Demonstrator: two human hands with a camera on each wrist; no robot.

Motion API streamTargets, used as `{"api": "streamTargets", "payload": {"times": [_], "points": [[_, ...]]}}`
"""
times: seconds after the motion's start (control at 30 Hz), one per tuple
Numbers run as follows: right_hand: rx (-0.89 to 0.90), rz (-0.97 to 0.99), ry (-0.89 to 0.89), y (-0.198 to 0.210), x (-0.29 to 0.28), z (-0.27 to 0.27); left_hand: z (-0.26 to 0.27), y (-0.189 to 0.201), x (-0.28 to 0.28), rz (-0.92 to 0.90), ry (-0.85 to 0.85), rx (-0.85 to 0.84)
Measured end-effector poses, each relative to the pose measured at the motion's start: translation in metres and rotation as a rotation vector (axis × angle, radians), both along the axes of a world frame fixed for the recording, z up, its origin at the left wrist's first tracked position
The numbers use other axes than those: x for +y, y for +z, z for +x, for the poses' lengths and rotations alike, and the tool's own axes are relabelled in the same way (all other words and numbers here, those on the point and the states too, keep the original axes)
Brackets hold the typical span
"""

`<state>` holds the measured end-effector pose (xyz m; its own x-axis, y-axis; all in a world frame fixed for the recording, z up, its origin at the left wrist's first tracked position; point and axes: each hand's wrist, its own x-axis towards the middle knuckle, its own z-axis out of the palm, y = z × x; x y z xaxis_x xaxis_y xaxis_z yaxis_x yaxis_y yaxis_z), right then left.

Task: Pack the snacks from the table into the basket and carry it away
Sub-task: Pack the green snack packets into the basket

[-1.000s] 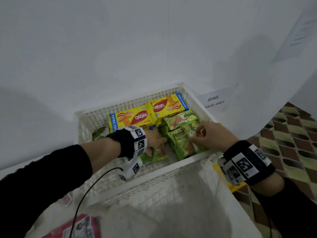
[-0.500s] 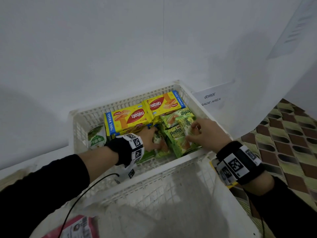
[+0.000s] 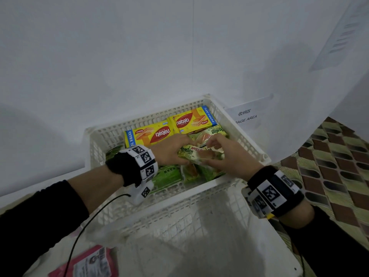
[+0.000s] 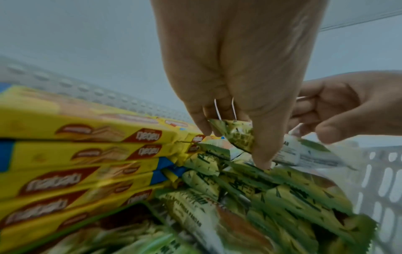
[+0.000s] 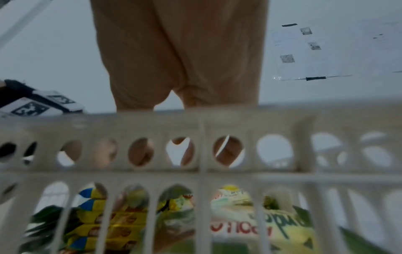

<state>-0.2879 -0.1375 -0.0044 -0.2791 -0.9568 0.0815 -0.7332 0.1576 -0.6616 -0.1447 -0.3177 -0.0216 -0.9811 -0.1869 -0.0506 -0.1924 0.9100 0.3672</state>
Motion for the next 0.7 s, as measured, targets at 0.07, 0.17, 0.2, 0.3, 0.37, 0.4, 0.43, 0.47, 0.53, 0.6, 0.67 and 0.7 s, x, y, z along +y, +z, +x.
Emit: {"api": "streamTargets", "payload": {"times": [0.07, 0.17, 0.2, 0.3, 0.37, 0.4, 0.43, 0.47, 0.53, 0.6, 0.67, 0.7], "points": [[0.062, -0.005, -0.049, -0.001, 0.006, -0.006, 0.013, -0.005, -0.006, 0.045, 0.043, -0.051], [0.258, -0.014, -0.186, -0.010, 0.019, -0.021, 0.027, -0.016, -0.010, -0.029, 0.022, -0.152], [0.300, 0.000, -0.223, -0.013, 0.023, -0.025, 0.028, -0.022, -0.010, -0.103, -0.002, -0.156], [0.332, -0.039, -0.207, -0.022, 0.032, -0.030, 0.026, -0.040, -0.007, -0.256, -0.043, -0.067], [0.349, -0.060, -0.197, -0.025, 0.034, -0.029, 0.019, -0.045, -0.002, -0.253, 0.001, -0.001], [0.356, -0.062, -0.197, -0.026, 0.034, -0.029, 0.015, -0.046, -0.001, -0.228, 0.033, 0.022], [0.361, -0.061, -0.202, -0.027, 0.033, -0.029, 0.011, -0.047, 0.001, -0.200, 0.065, 0.044], [0.367, -0.061, -0.206, -0.027, 0.032, -0.029, 0.007, -0.047, 0.002, -0.171, 0.097, 0.065], [0.376, -0.056, -0.209, -0.026, 0.032, -0.028, 0.004, -0.049, 0.003, -0.122, 0.099, 0.102], [0.376, -0.047, -0.211, -0.026, 0.031, -0.028, 0.007, -0.054, 0.002, -0.121, 0.029, 0.107], [0.380, -0.036, -0.214, -0.026, 0.031, -0.027, 0.012, -0.059, 0.001, -0.137, -0.012, 0.043], [0.381, -0.031, -0.217, -0.026, 0.030, -0.026, 0.013, -0.059, 0.002, -0.144, -0.008, 0.017]]}}
